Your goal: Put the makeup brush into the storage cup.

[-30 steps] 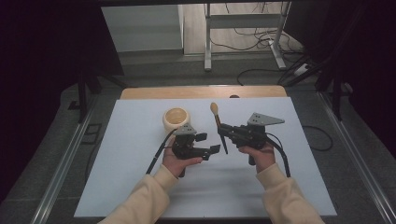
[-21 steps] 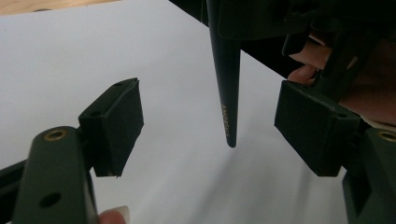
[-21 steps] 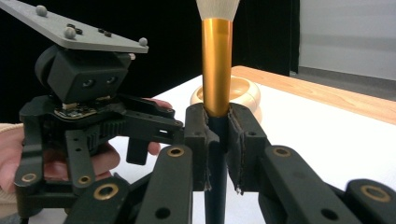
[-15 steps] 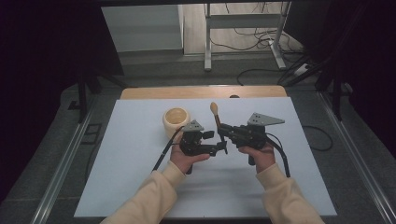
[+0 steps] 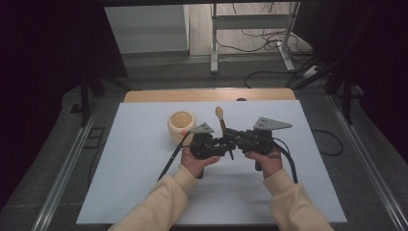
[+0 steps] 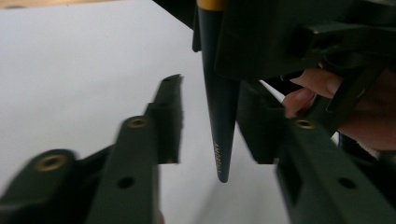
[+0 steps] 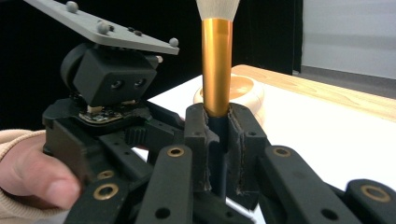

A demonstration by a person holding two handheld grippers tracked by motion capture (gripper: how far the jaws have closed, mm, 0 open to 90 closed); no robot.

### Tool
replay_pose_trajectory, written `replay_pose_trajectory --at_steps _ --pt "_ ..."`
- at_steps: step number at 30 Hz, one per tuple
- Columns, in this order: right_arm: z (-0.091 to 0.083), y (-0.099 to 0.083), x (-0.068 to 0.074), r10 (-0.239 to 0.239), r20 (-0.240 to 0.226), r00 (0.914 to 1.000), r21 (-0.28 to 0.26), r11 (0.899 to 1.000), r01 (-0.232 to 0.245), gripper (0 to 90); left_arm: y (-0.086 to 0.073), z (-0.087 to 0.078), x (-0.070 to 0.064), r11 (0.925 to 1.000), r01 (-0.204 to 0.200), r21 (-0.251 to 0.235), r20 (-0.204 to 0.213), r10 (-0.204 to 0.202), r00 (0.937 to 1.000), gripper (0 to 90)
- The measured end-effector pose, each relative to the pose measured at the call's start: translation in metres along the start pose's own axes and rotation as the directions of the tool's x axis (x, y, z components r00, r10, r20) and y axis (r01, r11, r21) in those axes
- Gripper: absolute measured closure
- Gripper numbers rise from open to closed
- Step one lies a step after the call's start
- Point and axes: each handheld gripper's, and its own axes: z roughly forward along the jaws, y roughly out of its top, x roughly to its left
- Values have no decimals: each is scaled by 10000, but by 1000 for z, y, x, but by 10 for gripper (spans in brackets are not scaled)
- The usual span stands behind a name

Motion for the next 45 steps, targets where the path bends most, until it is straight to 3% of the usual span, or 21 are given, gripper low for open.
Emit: replay_pose_trajectory --at_steps 3,13,21,27,30,35,40,45 --pt "0 0 0 -60 18 10000 9 10000 60 791 0 0 1 9996 243 162 377 -249 9990 783" --pt "0 0 0 -5 -80 10000 34 10000 6 780 1 -2 -1 9998 -6 216 104 4 9999 794" --pt "-4 4 2 45 -107 9999 -77 10000 -45 514 2 -7 1 9998 -129 144 -93 130 9999 794" --pt "-8 8 5 565 142 9983 56 9984 -566 327 4 -15 1 9991 -420 22 -430 420 9982 794" --pt "-13 9 5 1011 -29 9949 113 9948 -1011 235 4 -19 1 9988 -481 -85 -520 476 9975 794" --pt "-23 9 4 1260 30 9920 5 9920 -1260 152 6 -27 4 9986 -499 -191 -646 486 9967 794" --pt "-32 5 2 2157 140 9764 548 9748 -2162 135 8 -33 5 9980 -541 -331 -722 516 9961 794" --pt "-36 1 -1 2114 426 9765 559 9753 -2136 129 10 -41 9 9976 -476 -506 -782 436 9960 793"
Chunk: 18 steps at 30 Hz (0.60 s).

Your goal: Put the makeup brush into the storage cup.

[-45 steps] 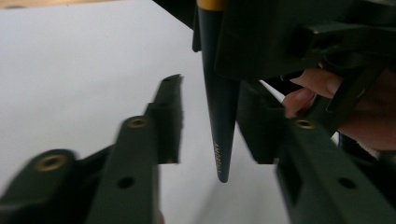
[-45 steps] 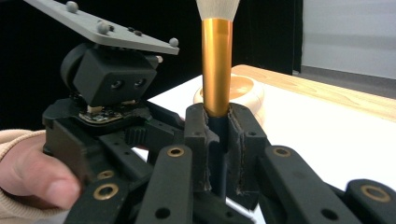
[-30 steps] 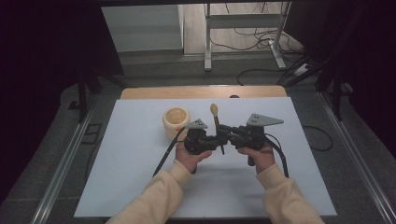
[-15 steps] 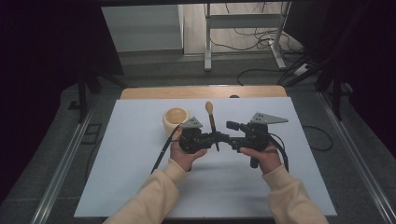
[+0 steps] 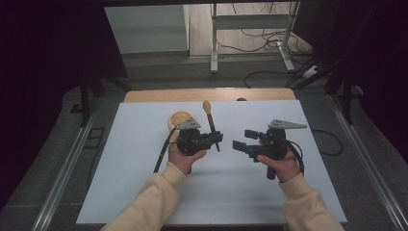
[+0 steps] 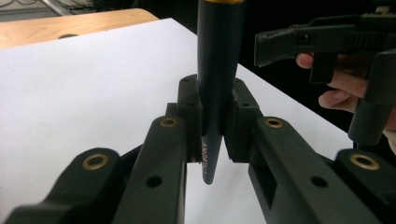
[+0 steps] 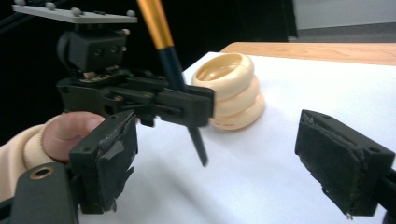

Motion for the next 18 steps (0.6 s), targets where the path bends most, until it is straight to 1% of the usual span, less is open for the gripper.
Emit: replay_pose_trajectory --at_steps 2,4,6,9,11,14,18 --pt "-1 -1 -1 -81 228 9997 65 9999 80 128 1 -3 2 10000 22 -40 -41 -22 10000 793" --pt "-2 -2 -1 -360 533 9979 141 9993 353 103 2 -6 4 9999 59 -107 -82 -60 9999 793" --pt "-4 -4 -2 -537 823 9952 239 9984 519 87 2 -9 6 9998 80 -169 -129 -82 9999 794" --pt "-7 -8 -4 -772 1101 9909 354 9967 737 66 5 -14 9 9998 52 -205 -228 -57 9997 793" --pt "-9 -10 -5 -1119 1282 9854 467 9932 1067 53 7 -17 10 9997 -2 -243 -270 -5 9996 793" --pt "-13 -13 -5 -1306 1501 9800 507 9909 1243 48 10 -21 12 9994 15 -343 -318 -26 9995 794" --pt "-16 -17 -6 -1417 1606 9768 643 9890 1329 44 12 -25 14 9991 -9 -417 -378 -7 9993 794"
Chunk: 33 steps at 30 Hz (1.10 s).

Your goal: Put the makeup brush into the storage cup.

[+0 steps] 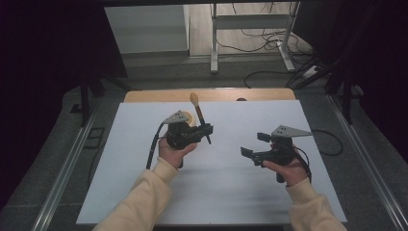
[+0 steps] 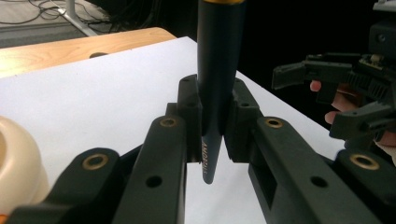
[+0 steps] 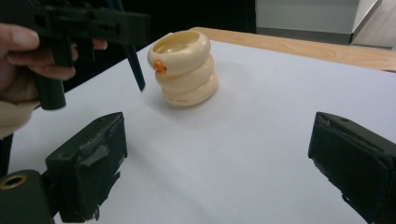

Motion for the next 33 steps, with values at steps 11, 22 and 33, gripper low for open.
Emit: replay_pose_trajectory --at_steps 11,22,33 --pt "-9 -16 -6 -188 332 9993 501 9986 171 44 3 -6 6 9997 135 -206 -120 -137 9998 793" --pt "-21 -29 -12 -43 557 9984 673 9977 6 44 9 -10 9 9996 63 -284 -235 -70 9997 794" --pt "-25 -37 -16 -44 738 9973 936 9956 -25 46 17 -15 13 9990 59 -439 -323 -73 9995 794"
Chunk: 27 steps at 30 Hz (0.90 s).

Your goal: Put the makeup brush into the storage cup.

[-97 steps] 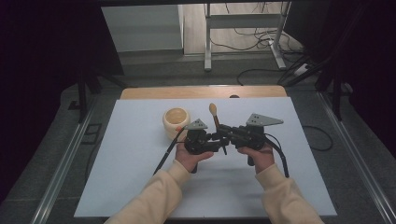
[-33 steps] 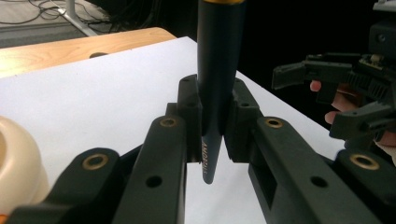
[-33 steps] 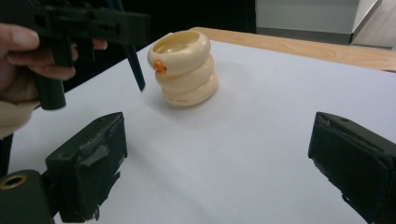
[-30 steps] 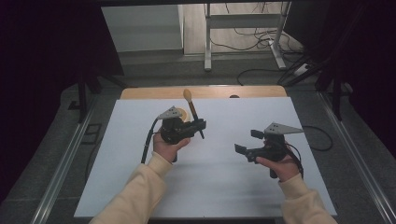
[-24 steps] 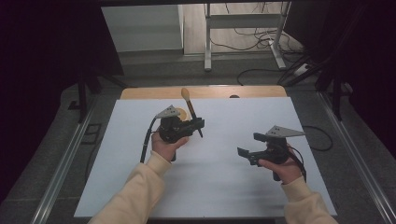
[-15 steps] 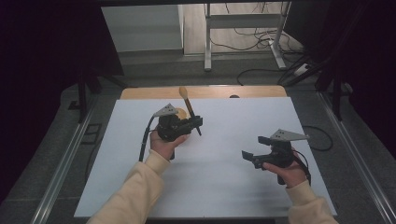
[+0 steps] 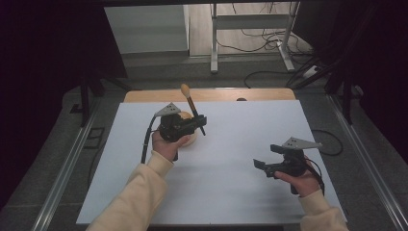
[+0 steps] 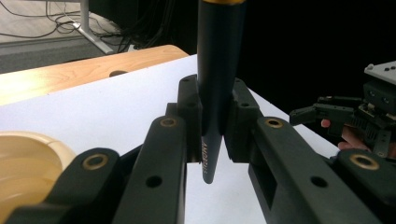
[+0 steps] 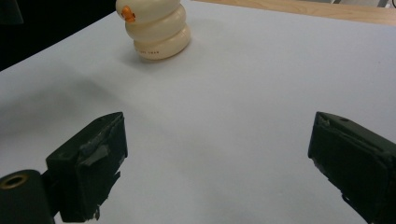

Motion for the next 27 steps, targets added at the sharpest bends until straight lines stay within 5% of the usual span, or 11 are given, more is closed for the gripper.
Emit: replay_pose_trajectory --at_steps 27 --pt "-4 -9 -7 -122 343 9993 267 9996 113 54 27 -19 23 9994 -88 -344 -593 67 9982 793"
